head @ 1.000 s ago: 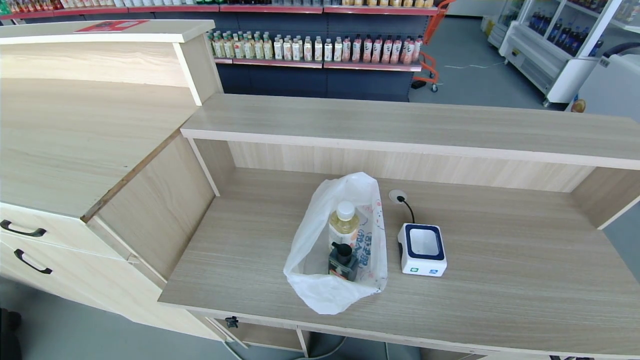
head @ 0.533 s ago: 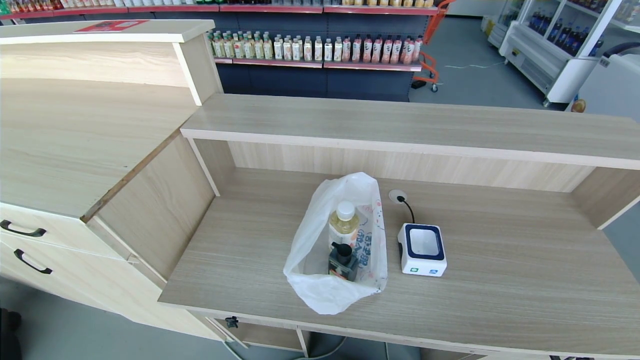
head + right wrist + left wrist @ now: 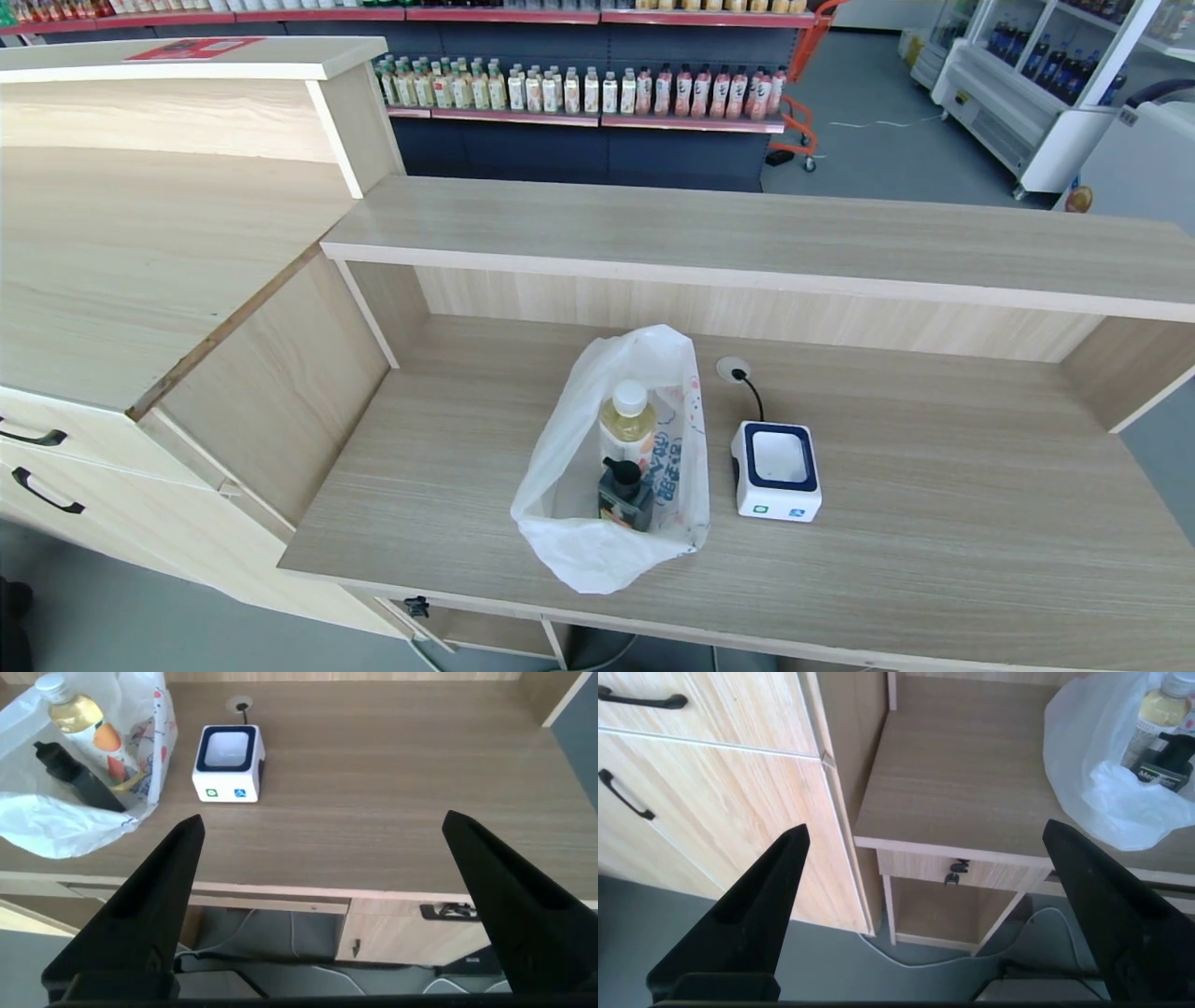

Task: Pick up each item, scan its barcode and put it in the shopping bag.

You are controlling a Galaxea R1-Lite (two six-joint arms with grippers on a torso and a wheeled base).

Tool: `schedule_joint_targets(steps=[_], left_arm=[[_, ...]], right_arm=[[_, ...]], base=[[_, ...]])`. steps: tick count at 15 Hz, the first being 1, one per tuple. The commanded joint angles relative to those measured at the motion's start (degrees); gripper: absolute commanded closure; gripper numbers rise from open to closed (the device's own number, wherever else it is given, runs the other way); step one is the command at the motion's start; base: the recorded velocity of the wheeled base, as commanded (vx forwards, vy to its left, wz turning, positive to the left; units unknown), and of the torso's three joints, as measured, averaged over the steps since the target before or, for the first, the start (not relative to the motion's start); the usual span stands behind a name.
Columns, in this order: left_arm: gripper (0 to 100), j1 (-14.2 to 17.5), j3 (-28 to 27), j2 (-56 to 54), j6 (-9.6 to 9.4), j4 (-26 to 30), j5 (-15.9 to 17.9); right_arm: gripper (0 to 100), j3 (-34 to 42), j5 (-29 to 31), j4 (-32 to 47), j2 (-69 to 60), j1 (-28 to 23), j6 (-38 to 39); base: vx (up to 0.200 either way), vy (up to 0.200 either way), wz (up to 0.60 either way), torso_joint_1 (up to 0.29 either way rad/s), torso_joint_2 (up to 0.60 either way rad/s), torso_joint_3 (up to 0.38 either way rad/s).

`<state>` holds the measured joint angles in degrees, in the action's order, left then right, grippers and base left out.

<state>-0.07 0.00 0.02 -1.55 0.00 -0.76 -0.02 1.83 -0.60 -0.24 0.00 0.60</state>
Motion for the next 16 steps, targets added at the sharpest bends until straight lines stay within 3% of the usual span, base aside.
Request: schedule_joint_targets(steps=[1, 9, 11, 16], left_arm=[[0, -0.01, 0.00, -0.02, -0.12, 0.00, -0.04], [0, -0.01, 0.00, -0.02, 0.49, 0.00, -0.04], [0, -0.01, 0.00, -0.02, 1.28, 0.00, -0.04], [0, -0.01, 0.00, 0.06, 1.20, 0.00, 0.05]], right_arm=[[0, 0.02, 0.02, -0.11, 0.24, 0.00, 0.02], [0, 0.02, 0.02, -0.02, 0.24, 0.00, -0.07], [0, 0.02, 0.02, -0.11, 0.24, 0.00, -0.07], [0, 0.02, 0.02, -0.02, 0.24, 0.00, -0.07]], base=[[0.000, -0.200, 0.00, 0.022, 0.00, -0.002], [0.000, -0.200, 0.00, 0.004, 0.00, 0.002], [0.000, 0.000, 0.00, 0.000, 0.00, 0.000], [0.040, 0.000, 0.00, 0.001, 0.00, 0.000]])
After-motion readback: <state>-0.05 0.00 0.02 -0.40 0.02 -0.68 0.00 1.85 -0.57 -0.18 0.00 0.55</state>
